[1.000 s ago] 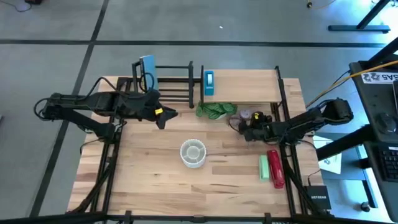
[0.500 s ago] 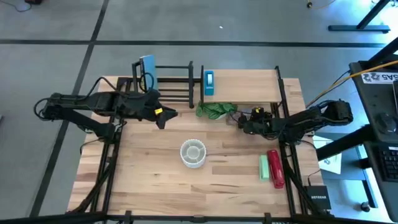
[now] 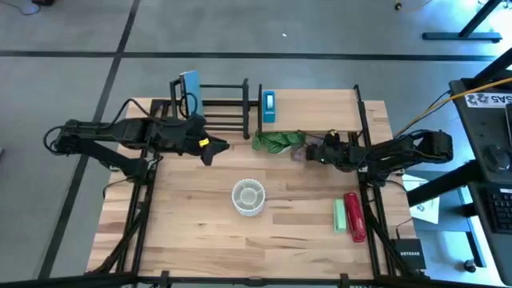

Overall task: Stock shelves
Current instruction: Remove the white patterned scented candle from under the shelf

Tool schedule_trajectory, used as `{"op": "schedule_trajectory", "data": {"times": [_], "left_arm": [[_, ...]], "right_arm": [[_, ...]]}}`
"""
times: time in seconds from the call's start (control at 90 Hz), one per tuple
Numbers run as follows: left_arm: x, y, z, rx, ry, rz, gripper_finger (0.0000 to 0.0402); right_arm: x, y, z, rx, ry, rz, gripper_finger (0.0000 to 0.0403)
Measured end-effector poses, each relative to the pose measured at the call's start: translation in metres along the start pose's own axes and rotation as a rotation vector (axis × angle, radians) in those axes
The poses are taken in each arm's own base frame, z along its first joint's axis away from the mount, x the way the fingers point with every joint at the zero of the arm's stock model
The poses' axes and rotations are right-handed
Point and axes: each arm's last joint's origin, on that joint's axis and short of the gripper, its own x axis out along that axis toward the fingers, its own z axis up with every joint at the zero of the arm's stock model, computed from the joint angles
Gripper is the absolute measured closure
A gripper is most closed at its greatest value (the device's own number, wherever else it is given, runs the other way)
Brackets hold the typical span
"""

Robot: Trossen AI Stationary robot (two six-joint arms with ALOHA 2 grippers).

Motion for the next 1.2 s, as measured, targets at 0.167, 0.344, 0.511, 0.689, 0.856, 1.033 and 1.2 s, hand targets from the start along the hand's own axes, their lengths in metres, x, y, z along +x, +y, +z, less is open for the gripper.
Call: {"op": "schedule_trajectory", "data": {"times": [0.167, 0.344, 0.511, 0.689, 0.856, 1.033, 1.2], "left_arm": [[0.0, 0.0, 0.0, -0.001, 0.0, 0.0, 0.0295], [0.0, 0.0, 0.0, -0.012, 0.0, 0.0, 0.0295], [0.0, 0.0, 0.0, -0.014, 0.0, 0.001, 0.0295], [0.0, 0.0, 0.0, -0.015, 0.0, 0.001, 0.0295], [0.0, 0.0, 0.0, 0.012, 0.0, 0.001, 0.0295], [0.0, 0.0, 0.0, 0.072, 0.0, 0.001, 0.0295], [0.0, 0.0, 0.0, 0.141, 0.001, 0.001, 0.0295]], "right_arm": [[0.0, 0.001, 0.0, -0.016, 0.011, 0.01, 0.0129], [0.0, 0.001, 0.0, -0.018, 0.02, 0.016, 0.0129], [-0.002, 0.002, 0.0, -0.016, 0.057, 0.052, 0.0129], [-0.022, 0.01, 0.001, -0.065, 0.199, 0.149, 0.0129], [-0.056, 0.02, 0.011, -0.208, 0.312, 0.142, 0.0129], [-0.096, 0.045, 0.013, -0.312, 0.375, 0.362, 0.0129], [-0.135, 0.061, 0.001, -0.432, 0.443, 0.58, 0.0129]]}}
